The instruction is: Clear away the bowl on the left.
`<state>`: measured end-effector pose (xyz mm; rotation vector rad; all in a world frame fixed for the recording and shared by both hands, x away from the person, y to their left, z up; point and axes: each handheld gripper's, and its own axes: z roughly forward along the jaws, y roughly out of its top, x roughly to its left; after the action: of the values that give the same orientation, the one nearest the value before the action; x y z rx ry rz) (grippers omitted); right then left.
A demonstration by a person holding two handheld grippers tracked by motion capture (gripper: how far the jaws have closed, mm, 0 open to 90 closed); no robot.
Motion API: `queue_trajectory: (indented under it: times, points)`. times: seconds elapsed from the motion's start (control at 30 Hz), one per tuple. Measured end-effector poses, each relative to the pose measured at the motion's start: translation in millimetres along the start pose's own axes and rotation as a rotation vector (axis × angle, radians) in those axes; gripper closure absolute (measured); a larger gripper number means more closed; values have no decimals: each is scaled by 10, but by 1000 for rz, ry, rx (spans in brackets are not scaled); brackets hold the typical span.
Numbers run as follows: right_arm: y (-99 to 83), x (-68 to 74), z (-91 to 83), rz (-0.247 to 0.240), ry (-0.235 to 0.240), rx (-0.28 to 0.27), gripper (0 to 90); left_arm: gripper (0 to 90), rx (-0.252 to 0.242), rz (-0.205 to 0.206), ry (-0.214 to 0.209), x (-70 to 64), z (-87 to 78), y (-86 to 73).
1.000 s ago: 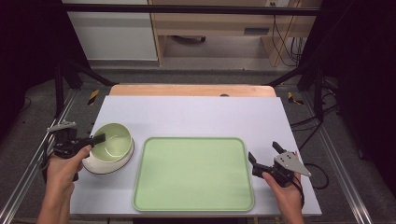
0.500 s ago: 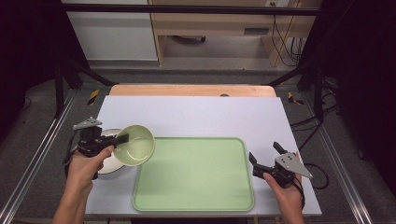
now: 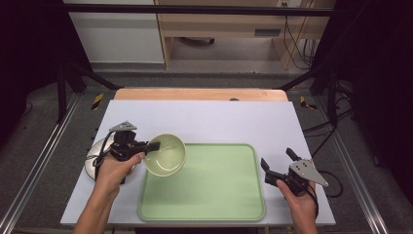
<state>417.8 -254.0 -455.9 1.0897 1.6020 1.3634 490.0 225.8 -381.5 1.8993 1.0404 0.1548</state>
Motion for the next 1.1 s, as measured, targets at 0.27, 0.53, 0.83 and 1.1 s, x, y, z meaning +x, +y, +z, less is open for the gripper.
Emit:
queue_trajectory:
  times: [0.27, 0.53, 0.83, 1.1]
  points:
    - [5, 2, -6, -3, -1, -13, 22, 830, 77, 59, -30, -179, 267, 57]
    - [4, 1, -12, -2, -2, -11, 25, 830, 133, 97, -62, -377, 556, 19]
    - [2, -7, -9, -2, -3, -11, 27, 830, 179, 114, -85, -510, 767, -34]
    - [-1, -10, -7, -4, 0, -10, 28, 830, 218, 140, -90, -581, 870, -55]
